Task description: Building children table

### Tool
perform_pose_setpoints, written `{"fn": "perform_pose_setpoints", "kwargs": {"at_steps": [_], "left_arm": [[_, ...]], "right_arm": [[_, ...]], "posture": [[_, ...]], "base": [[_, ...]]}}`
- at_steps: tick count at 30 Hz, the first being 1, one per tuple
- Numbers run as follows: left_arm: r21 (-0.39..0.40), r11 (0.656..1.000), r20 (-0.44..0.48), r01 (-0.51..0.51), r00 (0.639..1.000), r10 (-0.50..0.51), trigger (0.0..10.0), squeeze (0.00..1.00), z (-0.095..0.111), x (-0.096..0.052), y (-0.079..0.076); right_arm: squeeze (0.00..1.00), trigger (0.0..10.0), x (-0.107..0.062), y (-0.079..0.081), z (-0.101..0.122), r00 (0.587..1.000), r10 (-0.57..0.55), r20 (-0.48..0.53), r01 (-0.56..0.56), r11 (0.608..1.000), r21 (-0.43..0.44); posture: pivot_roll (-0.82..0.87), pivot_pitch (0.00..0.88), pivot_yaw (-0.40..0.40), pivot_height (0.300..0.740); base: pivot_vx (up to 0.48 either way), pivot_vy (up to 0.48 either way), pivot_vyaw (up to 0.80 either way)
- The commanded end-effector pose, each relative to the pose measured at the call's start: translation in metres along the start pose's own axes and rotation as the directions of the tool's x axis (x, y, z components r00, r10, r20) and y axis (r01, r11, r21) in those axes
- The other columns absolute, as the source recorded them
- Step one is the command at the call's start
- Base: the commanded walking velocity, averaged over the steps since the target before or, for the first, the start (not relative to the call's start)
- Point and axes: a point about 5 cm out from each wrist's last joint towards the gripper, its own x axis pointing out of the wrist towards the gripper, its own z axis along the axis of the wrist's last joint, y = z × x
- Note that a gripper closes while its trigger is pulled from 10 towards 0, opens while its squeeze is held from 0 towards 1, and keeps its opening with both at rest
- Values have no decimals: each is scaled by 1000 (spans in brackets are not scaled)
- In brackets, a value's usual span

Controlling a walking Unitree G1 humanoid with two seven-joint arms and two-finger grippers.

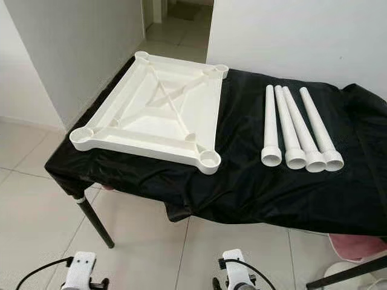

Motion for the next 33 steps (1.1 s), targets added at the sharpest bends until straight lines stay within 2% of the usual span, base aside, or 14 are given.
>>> {"fn": "perform_pose_setpoints", "kwargs": {"at_steps": [1, 3, 4, 11, 18, 19, 21, 22, 27, 28, 29, 31, 32, 33], "left_arm": [[31, 999, 7, 16, 1000, -16, 10000, 0, -3, -1, -3], [48, 999, 14, 22, 1000, -22, 10000, 0, -2, -1, -2], [101, 994, 28, 39, 999, -42, 10000, 0, 0, -2, 1], [135, 988, 80, 70, 993, -82, 10000, 0, 6, -4, 9], [240, 962, 151, 126, 975, -165, 10000, 0, 18, -8, 15], [269, 953, 169, 137, 968, -187, 10000, 631, 21, -9, 15], [289, 947, 179, 142, 963, -199, 10000, 631, 22, -9, 15], [332, 930, 191, 158, 954, -230, 10000, 1000, 23, -11, 14], [370, 912, 215, 176, 939, -268, 10000, 1000, 25, -15, 16], [387, 897, 253, 212, 911, -325, 10000, 0, 32, -19, 16], [387, 897, 253, 212, 911, -325, 10000, 0, 32, -19, 16], [444, 838, 252, 316, 854, -456, 10000, 0, 39, -32, 19], [444, 838, 252, 316, 854, -456, 10000, 0, 39, -32, 19], [491, 783, 200, 381, 826, -527, 10000, 0, 38, -41, 22]], "right_arm": [[0, 10000, -1, -3, -2, 1000, 1, 5, -1, 1000, -16], [0, 10000, -1, -3, 1, 1000, 6, 23, -6, 1000, -16], [0, 10000, 0, -3, 7, 998, 37, 58, -35, 999, -28], [0, 10000, -1, -7, 18, 984, 127, 124, -119, 991, -66], [0, 10000, -6, -17, 44, 931, 242, 275, -211, 968, -136], [0, 10000, -7, -20, 48, 920, 250, 301, -212, 965, -152], [0, 10000, -8, -21, 51, 914, 253, 316, -212, 964, -160], [1000, 10000, -10, -22, 53, 898, 282, 336, -236, 957, -171], [1000, 10000, -13, -23, 57, 870, 338, 358, -276, 937, -214], [0, 10000, -18, -23, 59, 839, 406, 361, -326, 908, -265], [0, 10000, -18, -23, 59, 839, 406, 361, -326, 908, -265], [0, 10000, -27, -23, 65, 771, 535, 345, -415, 833, -366], [0, 10000, -27, -23, 65, 771, 535, 345, -415, 833, -366], [0, 10000, -33, -24, 70, 725, 603, 332, -459, 783, -419]], "posture": [[110, 0, -44, 740], [108, 0, -40, 740], [103, 5, -37, 740], [90, 31, -27, 740], [84, 53, -22, 740], [87, 53, -26, 740], [87, 53, -26, 740], [89, 56, -28, 740], [91, 60, -28, 740], [103, 66, -34, 740], [103, 66, -34, 740], [107, 69, -39, 740], [107, 69, -39, 740], [110, 72, -40, 740]], "base": [[0, 0, 0], [0, 0, 0], [0, 0, 0], [0, 0, 0], [0, 0, 0], [0, 0, 0], [0, 0, 0], [0, 0, 0], [0, 0, 0], [0, 0, 0], [0, 0, 0], [0, 0, 0], [0, 0, 0], [0, 0, 0]]}}
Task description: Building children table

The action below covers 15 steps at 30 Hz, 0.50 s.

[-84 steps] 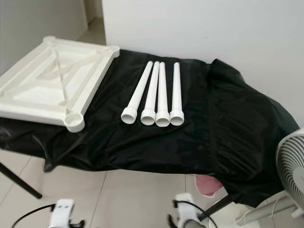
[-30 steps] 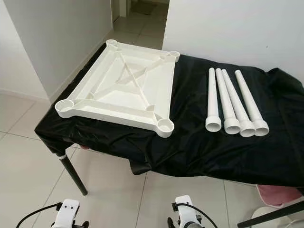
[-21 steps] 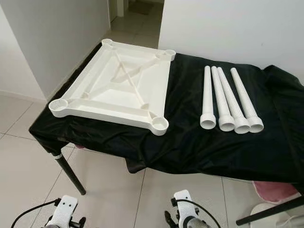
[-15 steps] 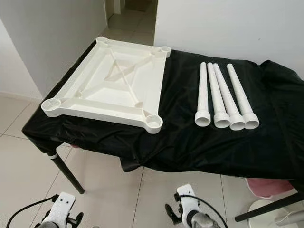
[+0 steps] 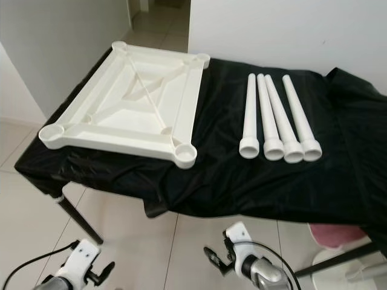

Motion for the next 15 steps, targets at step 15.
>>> {"fn": "perform_pose_setpoints", "kwargs": {"at_steps": [15], "left_arm": [[119, 970, -38, 212, 977, -209, 10000, 0, 38, -53, 31]], "right_arm": [[0, 10000, -26, -5, 43, 932, 360, 25, -356, 928, -113]], "posture": [[125, 71, -53, 740]], "base": [[0, 0, 0]]}}
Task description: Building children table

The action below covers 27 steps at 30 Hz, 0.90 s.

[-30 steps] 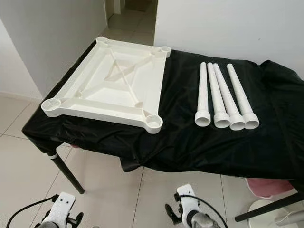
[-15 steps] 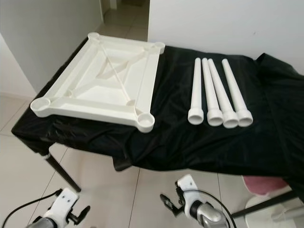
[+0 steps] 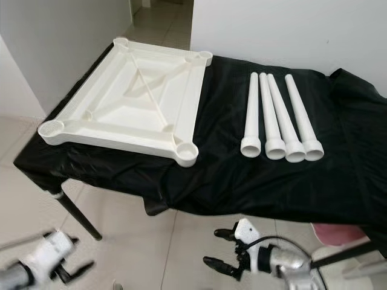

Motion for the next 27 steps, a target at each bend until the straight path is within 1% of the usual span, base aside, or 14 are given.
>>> {"fn": "perform_pose_setpoints", "kwargs": {"at_steps": [1, 3, 4, 8, 10, 12, 15, 16, 17, 18, 19, 21, 24, 27], "left_arm": [[1, 972, 27, 233, 972, -233, 10000, 0, 10, -7, -8], [11, 979, 93, 203, 975, -203, 10000, 0, 30, -18, 12], [11, 979, 93, 203, 975, -203, 10000, 0, 30, -18, 12], [-17, 989, 194, 144, 971, -138, 10000, 0, 56, -33, 38], [-17, 989, 194, 144, 971, -138, 10000, 0, 56, -33, 38], [-26, 993, 241, 118, 965, -108, 10000, 0, 68, -37, 47], [-37, 994, 280, 103, 956, -89, 10000, 0, 79, -39, 50], [-43, 994, 315, 97, 946, -79, 10000, 0, 89, -41, 51], [-43, 994, 315, 97, 946, -79, 10000, 0, 89, -41, 51], [-55, 996, 376, 74, 925, -48, 10000, 0, 104, -43, 55], [-55, 996, 376, 74, 925, -48, 10000, 0, 104, -43, 55], [-76, 995, 434, 60, 901, -21, 10000, 0, 117, -44, 61], [-95, 995, 458, 40, 889, 8, 10000, 0, 122, -43, 65], [-137, 989, 507, -52, 854, 116, 10000, 0, 136, -35, 75]], "right_arm": [[0, 10000, 2, 2, 7, 999, 41, 25, -42, 999, 29], [0, 10000, 6, -2, 23, 994, 58, 96, -62, 997, 41], [0, 10000, 6, -2, 23, 994, 58, 96, -62, 997, 41], [0, 10000, 9, -10, 51, 977, 52, 207, -61, 997, 38], [0, 10000, 9, -10, 51, 977, 52, 207, -61, 997, 38], [0, 10000, 9, -18, 65, 961, 26, 274, -40, 998, 48], [0, 10000, 8, -23, 76, 948, -1, 320, -19, 998, 59], [0, 10000, 7, -29, 87, 926, -51, 373, 24, 997, 77], [0, 10000, 7, -29, 87, 926, -51, 373, 24, 997, 77], [0, 10000, 7, -41, 102, 882, -148, 447, 100, 986, 131], [0, 10000, 7, -41, 102, 882, -148, 447, 100, 986, 131], [0, 10000, 7, -47, 112, 846, -216, 487, 146, 973, 179], [0, 10000, 7, -50, 115, 829, -255, 498, 178, 964, 196], [0, 10000, 11, -64, 126, 746, -408, 527, 302, 912, 279]], "posture": [[128, 66, -54, 740], [131, 59, -56, 740], [131, 59, -56, 740], [134, 53, -60, 740], [134, 53, -60, 740], [136, 47, -60, 740], [136, 43, -57, 740], [135, 42, -57, 740], [135, 42, -57, 740], [133, 39, -55, 740], [133, 39, -55, 740], [130, 34, -53, 740], [130, 34, -53, 740], [126, 31, -50, 740]], "base": [[0, 0, 0], [0, 0, 0], [0, 0, 0], [0, 0, 0], [0, 0, 0], [0, 0, 0], [0, 0, 0], [0, 0, 0], [0, 0, 0], [0, 0, 0], [0, 0, 0], [0, 0, 0], [0, 0, 0], [0, 0, 0]]}}
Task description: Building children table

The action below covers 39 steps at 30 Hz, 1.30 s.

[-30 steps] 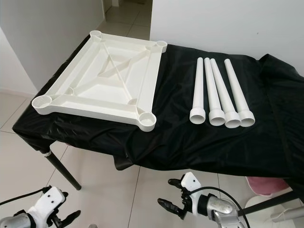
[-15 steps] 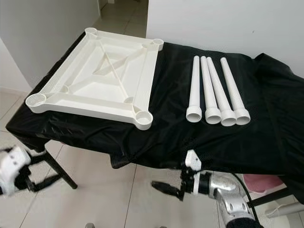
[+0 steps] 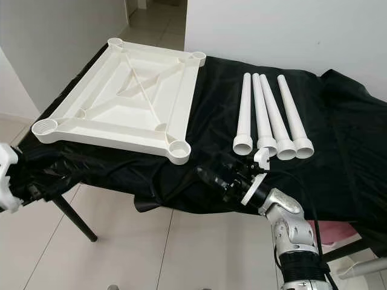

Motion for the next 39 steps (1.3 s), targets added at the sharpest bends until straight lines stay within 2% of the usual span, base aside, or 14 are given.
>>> {"fn": "perform_pose_setpoints", "kwargs": {"at_steps": [1, 7, 10, 11, 13, 14, 18, 23, 25, 28, 30, 32, 35, 39], "left_arm": [[-2, 997, 15, -74, 997, 74, 10000, 0, 2, 4, 6], [-30, 992, 54, -122, 991, 123, 10000, 0, 5, 10, 10], [-53, 973, 58, -226, 972, 229, 10000, 0, 3, 30, 11], [-53, 973, 58, -226, 972, 229, 10000, 0, 3, 30, 11], [-98, 938, 63, -331, 939, 338, 10000, 0, 2, 43, 16], [-98, 938, 63, -331, 939, 338, 10000, 0, 2, 43, 16], [-164, 888, 49, -431, 895, 443, 10000, 0, -6, 62, 13], [-178, 876, 46, -449, 885, 463, 10000, 0, -11, 69, 6], [-211, 857, 40, -471, 871, 489, 10000, 0, -15, 73, 2], [-246, 822, 29, -513, 844, 535, 10000, 0, -20, 77, -8], [-264, 816, 25, -514, 843, 538, 10000, 0, -24, 80, -18], [-268, 814, 23, -516, 841, 541, 10000, 0, -25, 81, -20], [-213, 826, 20, -522, 843, 538, 10000, 0, -26, 84, -28], [-213, 826, 20, -522, 843, 538, 10000, 0, -26, 84, -28]], "right_arm": [[0, 10000, 4, -9, 7, 992, -117, 50, 118, 993, -14], [0, 10000, 13, -14, 12, 973, -214, 89, 217, 976, -22], [0, 10000, 23, -23, 16, 918, -385, 95, 392, 917, -69], [0, 10000, 23, -23, 16, 918, -385, 95, 392, 917, -69], [0, 10000, 24, -28, 22, 879, -460, 123, 474, 871, -131], [0, 10000, 24, -28, 22, 879, -460, 123, 474, 871, -131], [0, 10000, 29, -29, 29, 837, -522, 165, 546, 821, -168], [0, 10000, 33, -23, 30, 815, -544, 200, 575, 802, -160], [0, 10000, 35, -14, 27, 807, -545, 228, 585, 790, -182], [0, 10000, 32, -3, 16, 789, -569, 233, 609, 775, -169], [0, 10000, 29, 3, 12, 783, -575, 236, 616, 770, -169], [0, 10000, 28, 4, 11, 781, -578, 239, 619, 766, -171], [0, 10000, 25, 9, 10, 777, -579, 248, 624, 761, -177], [0, 10000, 25, 9, 10, 777, -579, 248, 624, 761, -177]], "posture": [[123, 32, -48, 740], [118, 34, -46, 740], [109, 40, -39, 740], [109, 40, -39, 740], [109, 41, -38, 740], [109, 41, -38, 740], [98, 44, -38, 740], [88, 44, -37, 740], [83, 41, -37, 740], [67, 36, -29, 740], [67, 36, -29, 740], [67, 36, -29, 740], [63, 33, -28, 740], [63, 33, -28, 740]], "base": [[0, 0, 0], [0, 0, 0], [0, 0, 0], [0, 0, 0], [0, 0, 0], [0, 0, 0], [0, 0, 0], [0, 0, 0], [0, 0, 0], [0, 0, 0], [0, 0, 0], [0, 0, 0], [0, 0, 0], [0, 0, 0]]}}
